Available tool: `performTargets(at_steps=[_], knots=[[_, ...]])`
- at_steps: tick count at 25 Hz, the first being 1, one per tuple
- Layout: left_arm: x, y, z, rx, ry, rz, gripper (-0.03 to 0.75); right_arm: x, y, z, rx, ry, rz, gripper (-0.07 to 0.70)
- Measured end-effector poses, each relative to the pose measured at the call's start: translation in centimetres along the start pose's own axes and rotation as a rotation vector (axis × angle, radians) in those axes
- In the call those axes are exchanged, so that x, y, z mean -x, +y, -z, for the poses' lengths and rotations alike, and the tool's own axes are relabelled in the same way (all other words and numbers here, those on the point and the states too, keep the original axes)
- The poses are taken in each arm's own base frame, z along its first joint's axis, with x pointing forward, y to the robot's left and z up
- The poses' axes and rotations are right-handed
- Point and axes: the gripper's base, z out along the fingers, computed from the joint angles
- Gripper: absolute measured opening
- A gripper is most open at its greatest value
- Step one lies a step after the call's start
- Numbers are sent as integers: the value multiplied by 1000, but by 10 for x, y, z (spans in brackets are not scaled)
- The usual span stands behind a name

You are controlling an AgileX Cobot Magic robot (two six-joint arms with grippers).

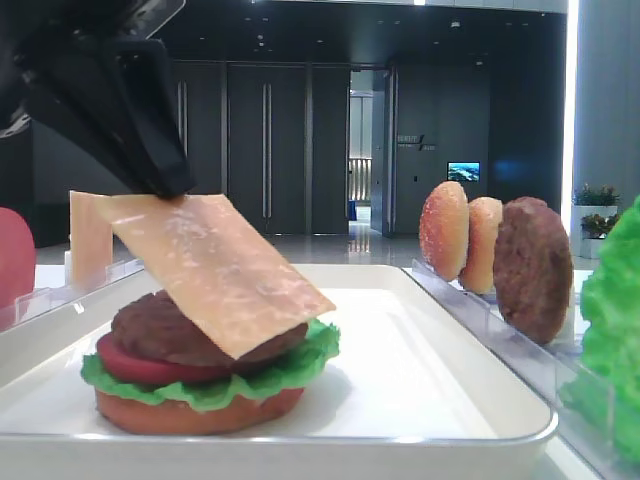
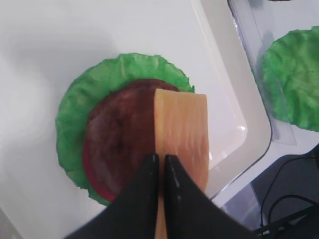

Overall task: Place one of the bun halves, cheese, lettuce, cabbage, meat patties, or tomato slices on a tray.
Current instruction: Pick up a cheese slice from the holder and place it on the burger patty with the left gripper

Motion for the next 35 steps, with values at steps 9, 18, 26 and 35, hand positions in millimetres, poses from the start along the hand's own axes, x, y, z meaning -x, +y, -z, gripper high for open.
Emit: performTargets(at_steps=[9,18,26,35], knots=[[-1,2,0,25,7,4,9,0,0,0,0,0,0,478],[-1,4,0,47,11,22,9,0,0,0,0,0,0,478],[-1,5,0,55,13,26,9,0,0,0,0,0,0,478],[-1,6,0,61,12,43,38,0,0,0,0,0,0,478]])
